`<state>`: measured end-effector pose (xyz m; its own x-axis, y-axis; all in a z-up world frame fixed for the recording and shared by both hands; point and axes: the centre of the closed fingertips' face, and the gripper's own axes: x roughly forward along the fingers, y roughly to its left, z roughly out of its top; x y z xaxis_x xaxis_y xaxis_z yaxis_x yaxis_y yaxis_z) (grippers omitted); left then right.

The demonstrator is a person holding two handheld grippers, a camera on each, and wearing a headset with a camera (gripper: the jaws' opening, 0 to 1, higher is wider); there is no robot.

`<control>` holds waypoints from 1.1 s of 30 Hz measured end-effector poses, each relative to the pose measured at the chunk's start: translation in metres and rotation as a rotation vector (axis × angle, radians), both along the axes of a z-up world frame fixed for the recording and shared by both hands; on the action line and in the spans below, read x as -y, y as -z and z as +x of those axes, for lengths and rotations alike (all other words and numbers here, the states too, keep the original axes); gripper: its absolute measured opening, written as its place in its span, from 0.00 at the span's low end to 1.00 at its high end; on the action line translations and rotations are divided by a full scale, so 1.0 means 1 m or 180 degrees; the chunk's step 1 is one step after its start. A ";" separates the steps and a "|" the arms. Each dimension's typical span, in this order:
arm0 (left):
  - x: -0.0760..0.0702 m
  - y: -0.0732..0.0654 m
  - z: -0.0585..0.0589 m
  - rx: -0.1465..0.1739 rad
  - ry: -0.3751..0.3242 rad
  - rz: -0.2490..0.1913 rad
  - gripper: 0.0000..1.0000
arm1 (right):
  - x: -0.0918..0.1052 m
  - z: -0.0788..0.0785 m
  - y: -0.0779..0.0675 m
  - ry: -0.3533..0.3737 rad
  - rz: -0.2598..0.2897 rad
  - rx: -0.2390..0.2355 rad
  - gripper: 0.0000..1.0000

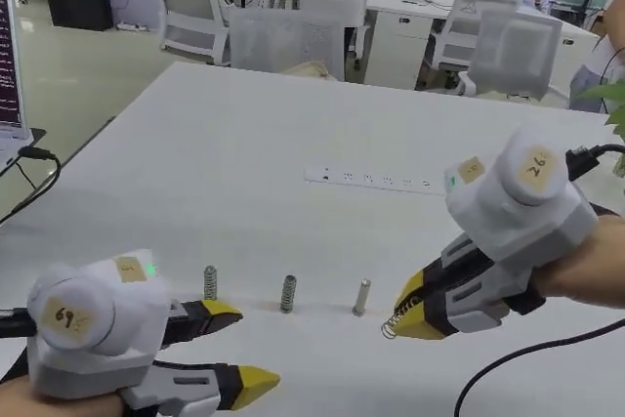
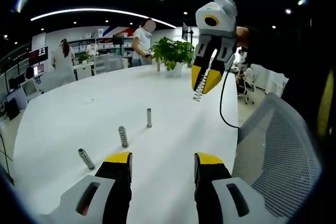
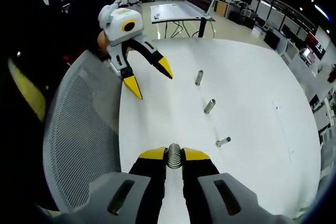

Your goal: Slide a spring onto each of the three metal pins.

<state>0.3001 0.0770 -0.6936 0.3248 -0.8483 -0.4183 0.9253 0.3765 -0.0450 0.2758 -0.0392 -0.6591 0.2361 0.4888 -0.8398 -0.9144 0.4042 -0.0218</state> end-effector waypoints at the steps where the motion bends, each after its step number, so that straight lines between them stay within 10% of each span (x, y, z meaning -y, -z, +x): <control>1: 0.000 0.000 0.000 0.0000 -0.0005 -0.0002 0.43 | 0.001 0.000 0.000 0.0006 -0.0006 -0.0001 0.08; 33: -0.018 0.008 0.010 -0.0054 -0.0237 -0.0114 0.62 | 0.021 0.056 0.015 0.0074 -0.0379 -0.0083 0.08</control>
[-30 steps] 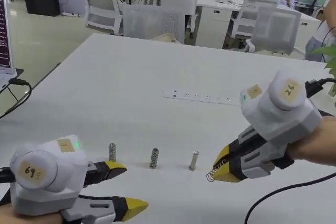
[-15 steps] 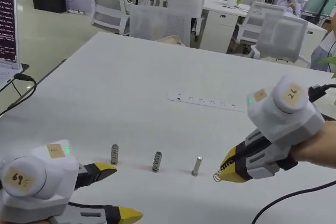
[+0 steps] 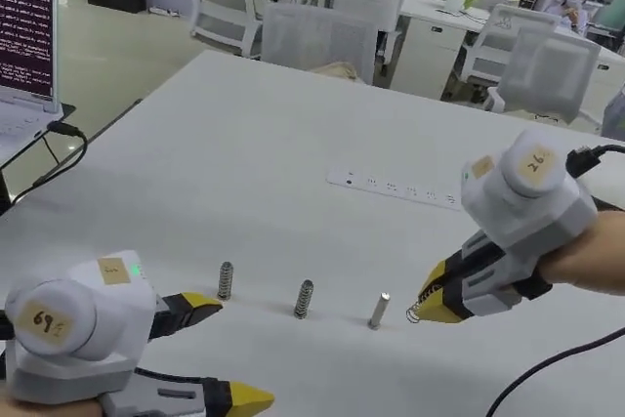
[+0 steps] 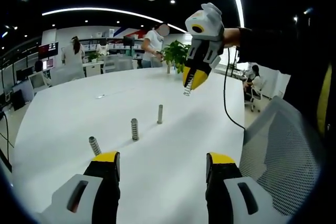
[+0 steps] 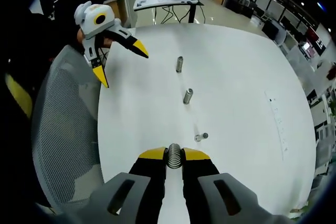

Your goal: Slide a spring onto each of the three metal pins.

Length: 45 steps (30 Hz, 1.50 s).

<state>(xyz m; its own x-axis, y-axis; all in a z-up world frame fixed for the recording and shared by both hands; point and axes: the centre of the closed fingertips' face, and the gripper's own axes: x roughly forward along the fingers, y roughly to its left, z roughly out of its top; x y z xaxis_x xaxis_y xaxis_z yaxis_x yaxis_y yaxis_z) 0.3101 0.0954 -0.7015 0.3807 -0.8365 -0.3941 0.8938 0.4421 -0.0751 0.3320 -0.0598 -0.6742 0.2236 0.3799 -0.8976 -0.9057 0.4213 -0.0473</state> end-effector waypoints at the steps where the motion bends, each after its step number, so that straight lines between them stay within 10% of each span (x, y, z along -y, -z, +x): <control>1: 0.000 0.000 0.000 -0.0001 -0.0002 0.0004 0.63 | 0.001 0.003 0.000 0.0000 -0.0014 0.0009 0.08; 18: -0.001 0.001 0.001 0.0009 -0.0029 0.0048 0.64 | 0.008 0.046 0.012 0.0053 -0.0207 0.0014 0.08; 45: -0.006 0.003 0.004 -0.0004 -0.0113 0.0056 0.64 | 0.006 0.063 0.046 0.0044 -0.0334 -0.0235 0.08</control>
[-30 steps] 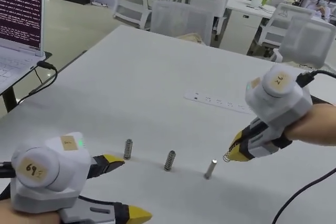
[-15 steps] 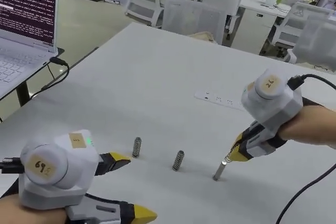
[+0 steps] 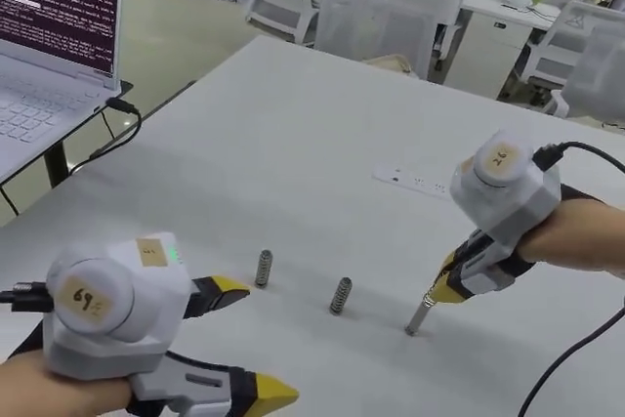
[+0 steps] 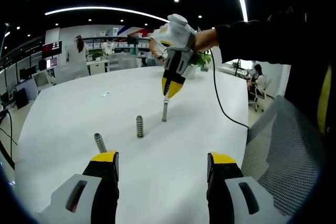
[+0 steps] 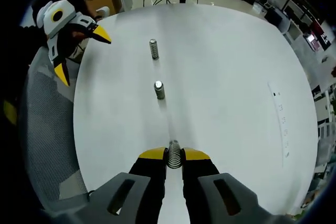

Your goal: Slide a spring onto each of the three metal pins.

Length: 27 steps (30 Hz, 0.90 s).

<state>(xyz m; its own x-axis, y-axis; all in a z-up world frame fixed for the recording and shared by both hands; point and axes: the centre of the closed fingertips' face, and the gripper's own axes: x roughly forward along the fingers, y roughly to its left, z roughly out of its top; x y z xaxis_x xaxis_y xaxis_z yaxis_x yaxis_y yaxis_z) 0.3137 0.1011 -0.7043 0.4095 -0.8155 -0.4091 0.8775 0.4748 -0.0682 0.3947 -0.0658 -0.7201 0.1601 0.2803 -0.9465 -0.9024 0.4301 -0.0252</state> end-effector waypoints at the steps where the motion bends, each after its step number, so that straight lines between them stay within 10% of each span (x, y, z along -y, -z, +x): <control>1: 0.000 0.000 0.000 -0.0001 0.0001 0.0001 0.64 | 0.000 0.000 0.001 -0.0001 -0.0001 -0.0005 0.08; 27: -0.001 0.002 0.000 -0.0047 -0.0002 0.0003 0.63 | -0.002 -0.002 0.030 0.0006 -0.0073 -0.0150 0.09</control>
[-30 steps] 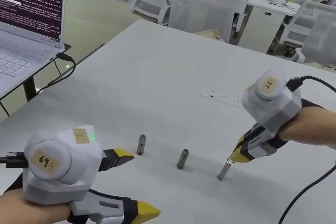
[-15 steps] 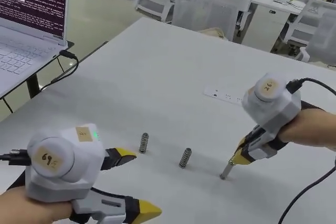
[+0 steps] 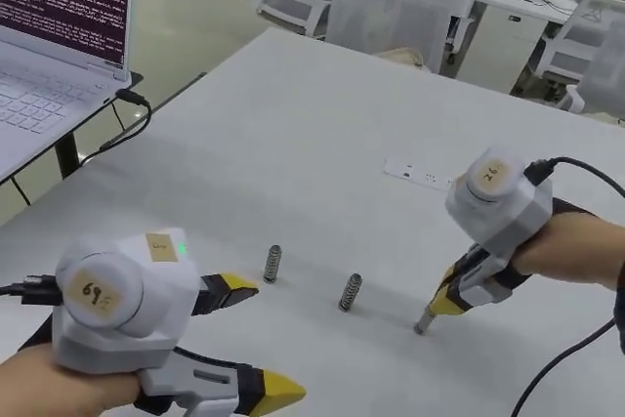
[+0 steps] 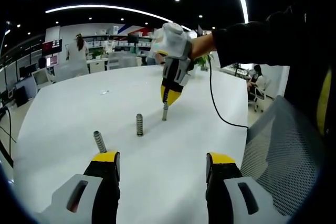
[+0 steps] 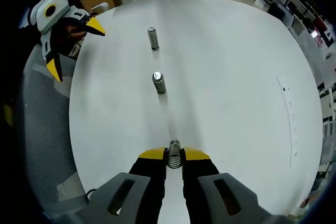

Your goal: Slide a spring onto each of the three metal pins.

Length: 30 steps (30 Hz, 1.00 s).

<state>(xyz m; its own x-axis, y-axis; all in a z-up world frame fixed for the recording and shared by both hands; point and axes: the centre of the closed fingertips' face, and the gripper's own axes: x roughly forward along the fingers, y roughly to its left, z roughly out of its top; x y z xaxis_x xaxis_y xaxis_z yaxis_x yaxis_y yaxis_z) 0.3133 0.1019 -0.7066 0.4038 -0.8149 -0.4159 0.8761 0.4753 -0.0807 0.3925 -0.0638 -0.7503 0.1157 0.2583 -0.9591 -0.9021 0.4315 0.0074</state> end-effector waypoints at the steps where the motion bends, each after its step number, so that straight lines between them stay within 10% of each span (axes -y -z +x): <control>1: 0.000 0.000 0.000 -0.0001 -0.0001 -0.0003 0.63 | 0.000 0.000 0.001 0.0002 0.0000 -0.0004 0.09; 30: -0.001 0.004 0.002 -0.0038 -0.0034 0.0025 0.62 | -0.005 -0.001 0.029 0.0005 -0.0038 -0.0066 0.09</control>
